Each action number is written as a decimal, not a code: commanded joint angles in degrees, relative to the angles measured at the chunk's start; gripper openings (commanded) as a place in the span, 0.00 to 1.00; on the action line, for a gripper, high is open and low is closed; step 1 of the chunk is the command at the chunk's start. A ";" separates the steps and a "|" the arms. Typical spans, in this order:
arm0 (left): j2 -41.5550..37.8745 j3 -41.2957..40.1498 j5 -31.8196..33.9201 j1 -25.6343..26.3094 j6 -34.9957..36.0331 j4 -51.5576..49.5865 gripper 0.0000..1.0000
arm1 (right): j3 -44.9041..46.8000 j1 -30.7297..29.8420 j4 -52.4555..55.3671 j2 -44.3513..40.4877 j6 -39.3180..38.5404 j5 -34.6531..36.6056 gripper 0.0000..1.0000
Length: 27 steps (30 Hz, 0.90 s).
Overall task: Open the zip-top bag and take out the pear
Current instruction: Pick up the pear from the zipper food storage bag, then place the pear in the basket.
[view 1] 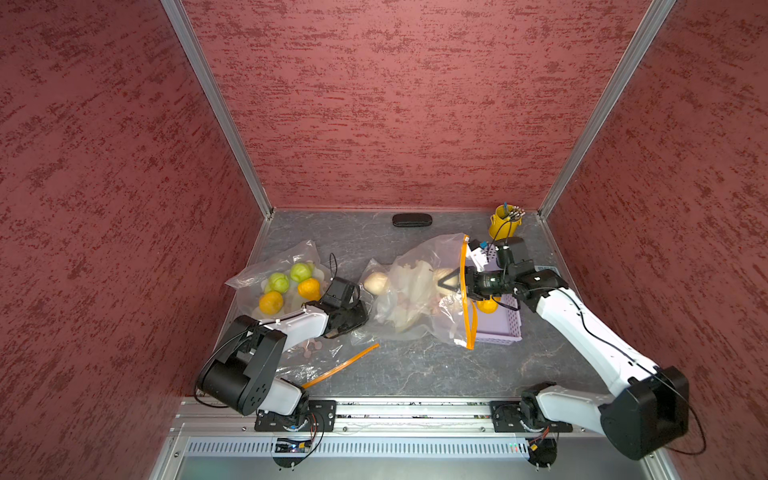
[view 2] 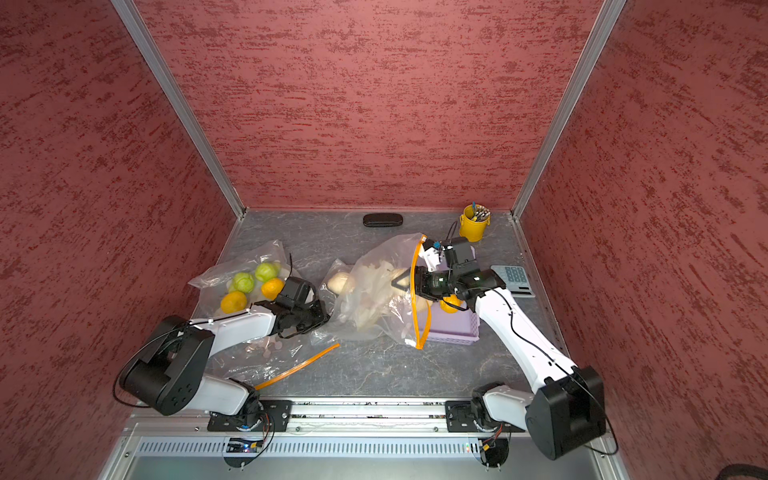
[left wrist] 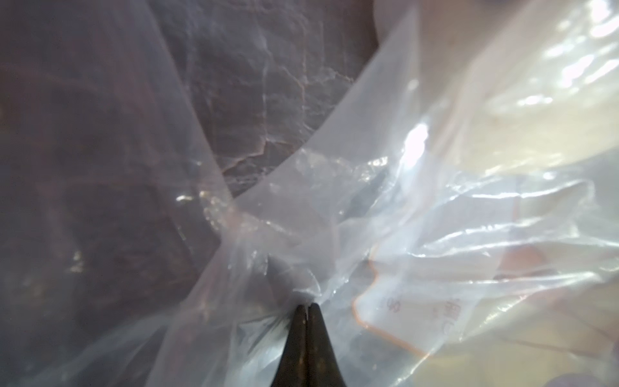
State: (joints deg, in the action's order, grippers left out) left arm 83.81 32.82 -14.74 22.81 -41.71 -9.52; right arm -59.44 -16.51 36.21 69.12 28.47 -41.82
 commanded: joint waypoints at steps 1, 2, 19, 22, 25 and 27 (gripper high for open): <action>3.19 -2.68 6.40 -1.25 0.28 -7.05 0.00 | -3.03 3.40 3.79 -2.27 -2.64 -2.79 0.60; 3.10 -2.72 6.08 -1.59 0.29 -6.96 0.00 | -3.59 4.18 5.02 -2.41 -3.39 -3.04 0.60; 2.16 -4.22 3.27 -4.46 0.23 -4.54 0.00 | -2.46 18.77 19.06 -12.44 -7.31 14.79 0.63; 1.57 -4.35 3.13 -4.48 0.28 -4.33 0.00 | -0.58 18.89 17.69 -9.56 -7.54 19.14 0.67; 1.62 -4.52 2.87 -4.44 0.23 -4.16 0.00 | 3.14 19.43 13.19 -6.05 -6.97 23.10 0.78; 1.26 -4.68 2.70 -4.44 0.29 -4.19 0.00 | 4.15 19.68 10.01 -3.57 -6.35 23.07 0.89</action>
State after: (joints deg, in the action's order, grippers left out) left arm 83.26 31.14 -15.99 18.92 -41.76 -6.61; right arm -56.97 2.55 50.89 63.31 21.58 -23.49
